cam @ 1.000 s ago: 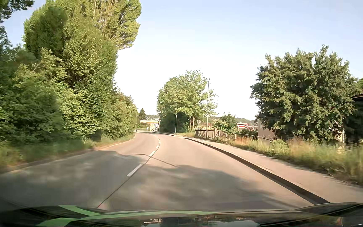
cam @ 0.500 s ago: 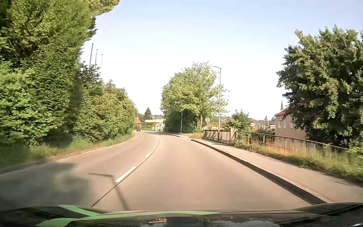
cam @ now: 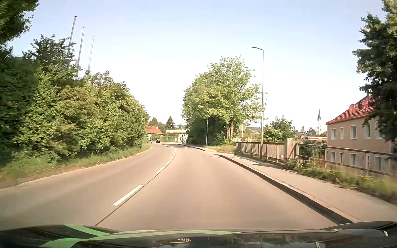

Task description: Follow the waypoints while adhering to traffic rules and regulations

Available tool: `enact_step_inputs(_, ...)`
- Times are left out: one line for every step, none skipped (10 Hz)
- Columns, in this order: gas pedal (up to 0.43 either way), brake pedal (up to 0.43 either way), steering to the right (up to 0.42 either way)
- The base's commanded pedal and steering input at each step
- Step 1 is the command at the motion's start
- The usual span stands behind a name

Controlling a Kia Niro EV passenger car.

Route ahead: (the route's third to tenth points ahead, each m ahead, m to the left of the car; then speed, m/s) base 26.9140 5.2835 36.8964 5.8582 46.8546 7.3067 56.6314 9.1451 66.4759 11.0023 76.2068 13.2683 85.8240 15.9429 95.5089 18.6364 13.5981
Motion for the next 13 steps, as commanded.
enact_step_inputs(0.000,0.000,-0.030)
enact_step_inputs(0.000,0.000,-0.030)
enact_step_inputs(0.008,0.000,-0.030)
enact_step_inputs(0.020,0.000,-0.029)
enact_step_inputs(0.020,0.000,-0.029)
enact_step_inputs(0.028,0.000,-0.029)
enact_step_inputs(0.028,0.000,-0.028)
enact_step_inputs(0.039,0.000,-0.023)
enact_step_inputs(0.039,0.000,-0.018)
enact_step_inputs(0.039,0.000,-0.018)
enact_step_inputs(0.039,0.000,-0.018)
enact_step_inputs(0.039,0.000,-0.018)
enact_step_inputs(0.039,0.000,-0.018)
